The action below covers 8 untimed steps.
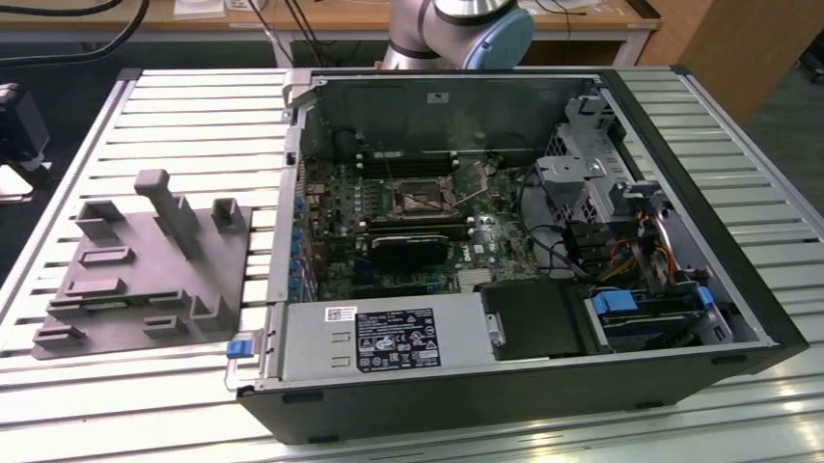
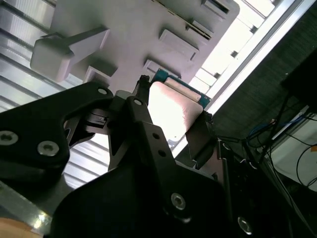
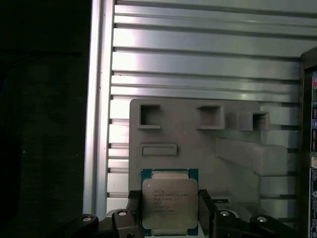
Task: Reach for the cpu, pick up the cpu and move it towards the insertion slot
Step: 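Pick up the cpu and move it towards the insertion slot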
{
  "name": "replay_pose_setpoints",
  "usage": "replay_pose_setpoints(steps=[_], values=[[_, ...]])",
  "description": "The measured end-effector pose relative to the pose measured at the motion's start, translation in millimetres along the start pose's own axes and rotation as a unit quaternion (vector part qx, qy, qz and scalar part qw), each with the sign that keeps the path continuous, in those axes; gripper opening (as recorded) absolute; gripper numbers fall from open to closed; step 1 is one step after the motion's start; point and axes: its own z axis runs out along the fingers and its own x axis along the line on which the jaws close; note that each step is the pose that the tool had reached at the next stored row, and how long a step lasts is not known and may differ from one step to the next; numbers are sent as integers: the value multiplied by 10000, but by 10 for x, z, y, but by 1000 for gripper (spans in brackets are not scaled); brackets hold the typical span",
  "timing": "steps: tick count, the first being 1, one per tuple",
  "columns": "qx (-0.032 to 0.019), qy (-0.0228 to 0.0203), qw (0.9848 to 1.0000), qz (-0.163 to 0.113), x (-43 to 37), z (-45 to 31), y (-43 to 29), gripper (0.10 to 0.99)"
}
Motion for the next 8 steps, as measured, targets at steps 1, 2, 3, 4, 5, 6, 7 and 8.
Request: replay_pose_setpoints(steps=[1,2,3,4,5,6,7,8], values=[[0,-1,10000,0,-1,-16,1,545],[0,-1,10000,0,-2,-34,1,545],[0,-2,10000,0,-3,-51,2,545],[0,-2,10000,0,-4,-69,3,545],[0,-3,10000,0,-5,-86,3,545],[0,-3,10000,0,-6,-103,4,545],[0,-4,10000,0,-6,-120,4,545],[0,-5,10000,0,-7,-139,5,545]])
